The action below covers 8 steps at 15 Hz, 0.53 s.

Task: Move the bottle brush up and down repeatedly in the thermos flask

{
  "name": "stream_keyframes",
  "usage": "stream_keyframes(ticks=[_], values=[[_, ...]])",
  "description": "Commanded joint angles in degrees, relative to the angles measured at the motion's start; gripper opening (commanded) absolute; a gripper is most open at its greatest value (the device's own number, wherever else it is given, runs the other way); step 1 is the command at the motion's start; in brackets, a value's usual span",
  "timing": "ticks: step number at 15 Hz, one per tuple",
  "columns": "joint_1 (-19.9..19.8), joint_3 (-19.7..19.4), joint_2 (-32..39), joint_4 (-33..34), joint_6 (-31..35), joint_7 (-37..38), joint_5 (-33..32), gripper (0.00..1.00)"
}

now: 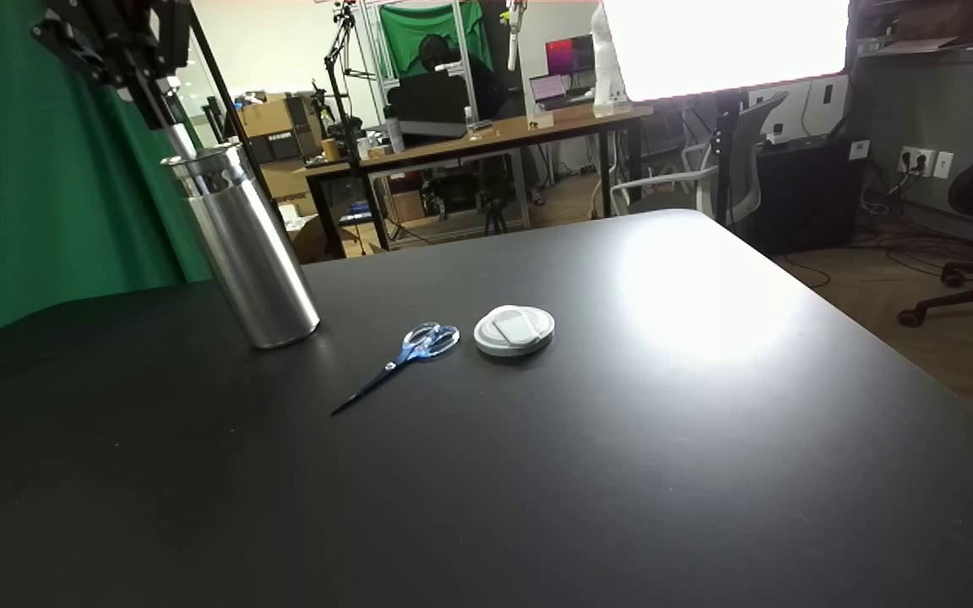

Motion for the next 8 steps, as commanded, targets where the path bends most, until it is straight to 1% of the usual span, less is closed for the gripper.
stream_keyframes(ticks=[1,4,8], values=[[-0.7,0.3,2.9,3.6,-1.9,1.2,-1.1,0.04],[-0.8,0.2,3.1,4.8,-2.6,0.9,-0.7,0.04],[-1.3,-0.1,-0.6,5.4,-3.7,-0.4,0.8,0.04]])
